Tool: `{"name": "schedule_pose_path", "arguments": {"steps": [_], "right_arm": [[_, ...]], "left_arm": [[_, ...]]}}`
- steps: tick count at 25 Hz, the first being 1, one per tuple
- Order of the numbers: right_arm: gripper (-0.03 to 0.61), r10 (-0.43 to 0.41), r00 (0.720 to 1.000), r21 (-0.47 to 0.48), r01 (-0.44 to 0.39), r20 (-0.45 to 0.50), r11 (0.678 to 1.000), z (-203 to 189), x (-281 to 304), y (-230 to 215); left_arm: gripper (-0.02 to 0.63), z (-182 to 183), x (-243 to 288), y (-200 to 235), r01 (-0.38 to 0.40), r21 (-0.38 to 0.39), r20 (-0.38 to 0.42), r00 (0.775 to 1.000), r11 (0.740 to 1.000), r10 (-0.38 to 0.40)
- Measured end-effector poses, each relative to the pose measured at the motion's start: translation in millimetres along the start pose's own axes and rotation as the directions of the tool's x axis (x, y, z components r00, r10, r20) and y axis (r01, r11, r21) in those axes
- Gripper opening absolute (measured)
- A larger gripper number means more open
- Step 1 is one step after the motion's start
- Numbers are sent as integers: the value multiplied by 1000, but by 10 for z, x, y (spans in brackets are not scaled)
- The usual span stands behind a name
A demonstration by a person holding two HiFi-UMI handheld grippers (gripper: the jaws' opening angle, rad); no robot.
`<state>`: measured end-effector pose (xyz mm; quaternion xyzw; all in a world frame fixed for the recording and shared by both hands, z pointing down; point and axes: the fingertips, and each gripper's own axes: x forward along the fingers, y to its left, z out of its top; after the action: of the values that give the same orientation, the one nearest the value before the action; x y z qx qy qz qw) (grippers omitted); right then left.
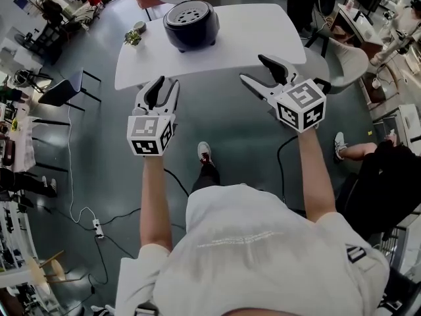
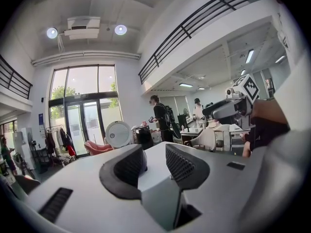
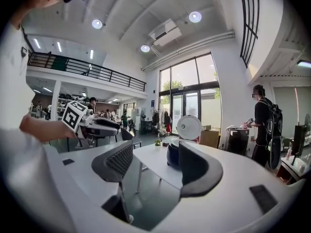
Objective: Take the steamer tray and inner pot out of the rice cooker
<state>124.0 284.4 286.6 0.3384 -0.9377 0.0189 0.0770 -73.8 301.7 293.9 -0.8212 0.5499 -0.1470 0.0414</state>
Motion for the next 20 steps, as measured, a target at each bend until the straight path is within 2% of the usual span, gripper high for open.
{"name": "schedule_pose_path", "arguments": {"steps": [5,13,17,20], "right_arm": [[308,-1,1000,8,1,-10,1000,15,266,-141],[325,-32,999,-37,30,-43,999,146,1022,-529],[325,-64,997,-42,62,-45,997,278,1444,-718],[336,-71,994,-47,67,-79,997,296,1769,-816]], "left_arm": [[164,-60,257,232,13,-16,25,1000,1000,-13],[164,78,975,802,94,8,83,992,996,-94],[164,188,1314,1040,194,61,114,973,979,-200],[164,223,1544,1199,261,64,136,954,963,-267]]}}
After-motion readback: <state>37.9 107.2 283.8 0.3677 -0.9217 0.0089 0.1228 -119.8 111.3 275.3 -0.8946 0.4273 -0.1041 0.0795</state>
